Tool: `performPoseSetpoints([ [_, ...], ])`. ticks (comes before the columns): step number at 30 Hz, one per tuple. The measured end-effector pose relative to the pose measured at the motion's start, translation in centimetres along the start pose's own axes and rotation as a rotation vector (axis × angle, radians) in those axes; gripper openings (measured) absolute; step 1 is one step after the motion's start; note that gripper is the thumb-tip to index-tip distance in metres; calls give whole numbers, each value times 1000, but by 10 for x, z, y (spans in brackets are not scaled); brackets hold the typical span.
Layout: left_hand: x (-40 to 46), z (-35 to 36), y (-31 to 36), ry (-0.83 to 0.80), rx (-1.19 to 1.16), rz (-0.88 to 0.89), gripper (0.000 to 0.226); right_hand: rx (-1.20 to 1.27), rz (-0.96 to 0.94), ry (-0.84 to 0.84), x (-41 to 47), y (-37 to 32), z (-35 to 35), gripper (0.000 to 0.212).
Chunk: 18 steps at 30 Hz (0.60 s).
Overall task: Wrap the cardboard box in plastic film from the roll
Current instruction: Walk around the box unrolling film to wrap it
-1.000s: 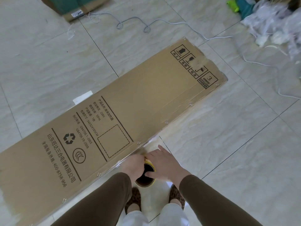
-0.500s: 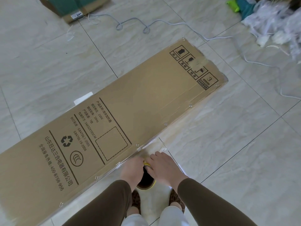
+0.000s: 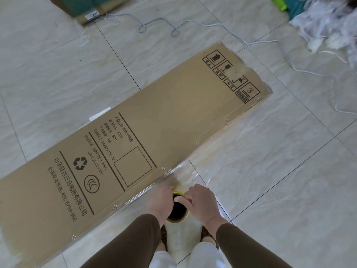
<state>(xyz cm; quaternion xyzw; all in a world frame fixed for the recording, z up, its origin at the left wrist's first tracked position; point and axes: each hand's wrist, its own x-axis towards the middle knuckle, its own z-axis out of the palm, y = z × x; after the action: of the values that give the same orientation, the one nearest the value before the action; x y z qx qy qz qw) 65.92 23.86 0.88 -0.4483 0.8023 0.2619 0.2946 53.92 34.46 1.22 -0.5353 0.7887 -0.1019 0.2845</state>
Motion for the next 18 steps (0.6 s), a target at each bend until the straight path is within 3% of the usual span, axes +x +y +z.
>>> performPoseSetpoints([
  [2, -2, 2, -3, 8, 4, -4, 36, 231, 176, -16, 0, 6, -1, 46],
  [4, -1, 4, -6, 23, 18, 3, 40, 347, 255, 35, 5, 8, -11, 7],
  [6, 0, 4, -7, 28, 34, 5, 39, 235, 146, -86, 13, 9, -16, 49],
  [8, 0, 1, -5, 30, 31, 8, 38, -53, -31, -276, 23, 10, -14, 73],
  [13, 2, 1, -3, -7, -39, 95, 59, -533, -276, -455, 50, 9, 3, 65],
  [18, 5, 7, -10, 19, -31, 96, 51, -551, -216, -515, 63, 10, 24, 55],
])
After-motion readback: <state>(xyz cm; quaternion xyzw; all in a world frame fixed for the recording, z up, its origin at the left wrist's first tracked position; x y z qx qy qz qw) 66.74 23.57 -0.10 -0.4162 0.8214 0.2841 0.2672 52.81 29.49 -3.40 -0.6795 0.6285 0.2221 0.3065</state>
